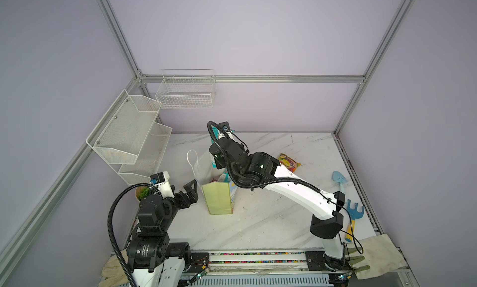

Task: Place the snacks into the paper bag
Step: Place the snack in the paper bag.

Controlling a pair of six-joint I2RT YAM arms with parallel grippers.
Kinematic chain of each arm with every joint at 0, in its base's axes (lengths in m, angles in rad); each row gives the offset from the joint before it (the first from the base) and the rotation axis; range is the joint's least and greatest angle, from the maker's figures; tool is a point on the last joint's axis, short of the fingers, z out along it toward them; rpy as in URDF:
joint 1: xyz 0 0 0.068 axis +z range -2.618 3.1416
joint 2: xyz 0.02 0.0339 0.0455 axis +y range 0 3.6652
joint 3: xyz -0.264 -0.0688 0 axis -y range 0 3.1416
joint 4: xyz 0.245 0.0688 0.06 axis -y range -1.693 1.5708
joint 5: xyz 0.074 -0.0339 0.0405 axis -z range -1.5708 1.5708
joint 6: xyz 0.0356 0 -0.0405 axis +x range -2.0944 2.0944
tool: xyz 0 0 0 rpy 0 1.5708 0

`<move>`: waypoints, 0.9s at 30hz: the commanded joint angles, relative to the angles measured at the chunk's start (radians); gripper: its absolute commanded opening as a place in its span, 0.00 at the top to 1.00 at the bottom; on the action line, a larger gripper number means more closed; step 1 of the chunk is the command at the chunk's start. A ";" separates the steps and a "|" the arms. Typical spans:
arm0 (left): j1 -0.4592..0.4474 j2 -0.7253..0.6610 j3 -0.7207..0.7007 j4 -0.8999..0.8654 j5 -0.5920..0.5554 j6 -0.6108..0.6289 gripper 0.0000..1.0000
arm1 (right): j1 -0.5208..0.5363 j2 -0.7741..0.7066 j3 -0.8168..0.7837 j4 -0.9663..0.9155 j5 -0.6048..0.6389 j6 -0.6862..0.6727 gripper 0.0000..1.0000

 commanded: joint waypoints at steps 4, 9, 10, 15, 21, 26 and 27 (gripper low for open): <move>-0.005 -0.008 -0.040 0.035 -0.001 0.000 0.00 | 0.010 0.005 0.001 0.018 0.017 0.011 1.00; -0.005 -0.008 -0.041 0.035 -0.001 0.000 0.00 | 0.015 0.004 -0.009 0.016 0.013 0.019 1.00; -0.005 -0.008 -0.041 0.035 -0.001 0.000 0.00 | 0.016 0.006 -0.010 0.016 0.011 0.018 1.00; -0.005 -0.008 -0.041 0.035 -0.001 0.000 0.00 | 0.019 0.005 -0.012 0.006 0.013 0.025 1.00; -0.005 -0.007 -0.041 0.034 -0.002 0.000 0.00 | 0.027 -0.011 -0.035 -0.016 0.025 0.037 1.00; -0.005 -0.007 -0.041 0.034 -0.002 0.000 0.00 | 0.039 -0.030 -0.060 -0.037 0.043 0.042 1.00; -0.004 -0.007 -0.041 0.034 -0.002 0.000 0.00 | 0.040 -0.032 -0.063 -0.043 0.046 0.044 1.00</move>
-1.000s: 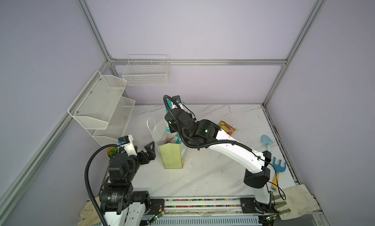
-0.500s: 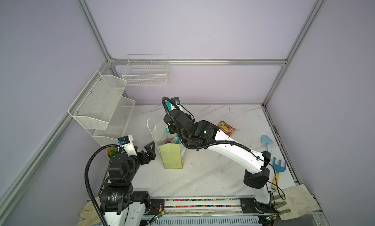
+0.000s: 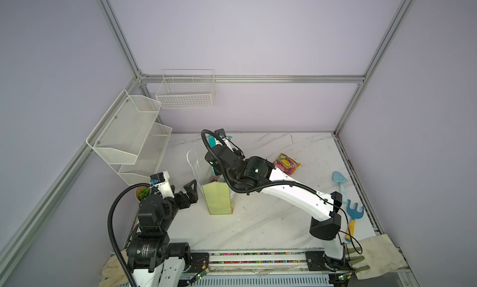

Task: Place the snacks into the paper bag
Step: Place the snack in the paper bag.

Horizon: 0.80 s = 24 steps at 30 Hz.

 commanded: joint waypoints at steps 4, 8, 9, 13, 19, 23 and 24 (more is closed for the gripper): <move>-0.005 -0.005 -0.041 0.035 -0.001 0.000 0.00 | 0.018 -0.046 -0.012 -0.031 0.054 0.018 1.00; -0.005 -0.003 -0.041 0.035 -0.002 0.000 0.00 | 0.023 -0.053 -0.019 -0.032 0.059 0.015 1.00; -0.005 -0.003 -0.041 0.035 -0.002 0.000 0.00 | 0.024 -0.053 -0.019 -0.032 0.060 0.014 1.00; -0.005 -0.003 -0.041 0.034 -0.002 0.000 0.00 | 0.025 -0.053 -0.015 -0.035 0.062 0.011 0.99; -0.005 -0.005 -0.040 0.035 -0.002 0.000 0.00 | 0.031 -0.054 -0.011 -0.042 0.072 0.013 0.95; -0.005 -0.005 -0.041 0.035 -0.003 0.000 0.00 | 0.031 -0.055 -0.011 -0.046 0.076 0.015 0.83; -0.005 -0.006 -0.041 0.035 -0.002 0.000 0.00 | 0.033 -0.057 -0.010 -0.046 0.077 0.014 0.78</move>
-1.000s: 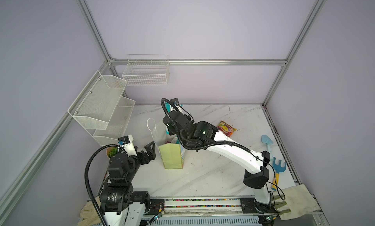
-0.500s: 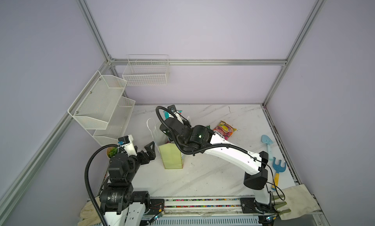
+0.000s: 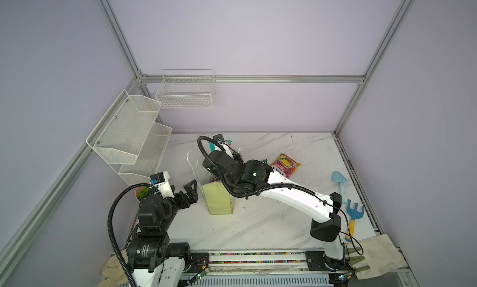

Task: Place the snacks into the paper bag
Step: Place the snack in the paper bag.

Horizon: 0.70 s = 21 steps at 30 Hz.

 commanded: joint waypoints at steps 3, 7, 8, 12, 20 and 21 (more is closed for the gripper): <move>-0.005 -0.005 -0.041 0.035 -0.002 0.000 0.00 | 0.012 -0.054 0.008 -0.006 0.045 0.007 0.67; -0.005 -0.005 -0.041 0.034 -0.001 0.000 0.00 | 0.014 -0.061 0.010 -0.006 0.046 0.009 0.59; -0.005 -0.005 -0.040 0.035 -0.001 0.000 0.00 | 0.013 -0.063 0.009 -0.006 0.047 0.010 0.59; -0.005 -0.005 -0.041 0.035 -0.001 -0.001 0.00 | 0.014 -0.074 0.008 -0.002 0.049 0.012 0.58; -0.005 -0.006 -0.042 0.034 -0.003 0.000 0.00 | 0.013 -0.127 -0.033 0.048 0.057 0.035 0.46; -0.005 -0.005 -0.042 0.034 -0.003 0.000 0.00 | 0.014 -0.136 -0.040 0.053 0.061 0.042 0.43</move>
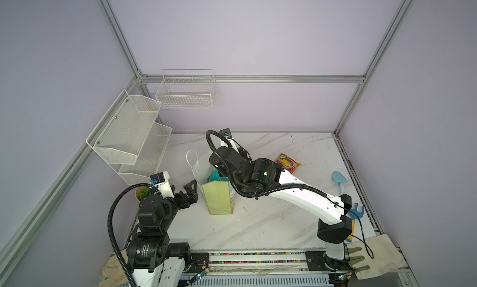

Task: Place the snacks into the paper bag
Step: Place the snack in the paper bag, then pick up the snack from the top-center of the table.

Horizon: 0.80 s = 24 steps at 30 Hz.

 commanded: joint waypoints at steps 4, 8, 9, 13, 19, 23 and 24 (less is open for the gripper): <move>-0.005 -0.005 -0.042 0.034 -0.003 0.000 0.00 | 0.003 -0.101 -0.059 0.044 0.070 0.063 0.32; -0.005 -0.007 -0.042 0.034 -0.004 0.000 0.00 | -0.048 -0.163 -0.128 0.053 0.044 0.122 0.27; -0.005 -0.007 -0.041 0.034 -0.003 0.000 0.00 | -0.069 -0.179 -0.151 0.058 0.026 0.138 0.27; -0.004 -0.007 -0.041 0.034 -0.001 0.000 0.00 | -0.190 -0.286 -0.325 0.139 -0.139 0.198 0.27; -0.005 -0.005 -0.042 0.034 0.000 -0.002 0.00 | -0.383 -0.413 -0.569 0.260 -0.344 0.251 0.15; -0.005 -0.005 -0.043 0.035 0.003 -0.002 0.00 | -0.502 -0.433 -0.702 0.345 -0.477 0.229 0.08; -0.005 -0.005 -0.043 0.036 0.005 -0.002 0.00 | -0.531 -0.429 -0.735 0.363 -0.505 0.222 0.08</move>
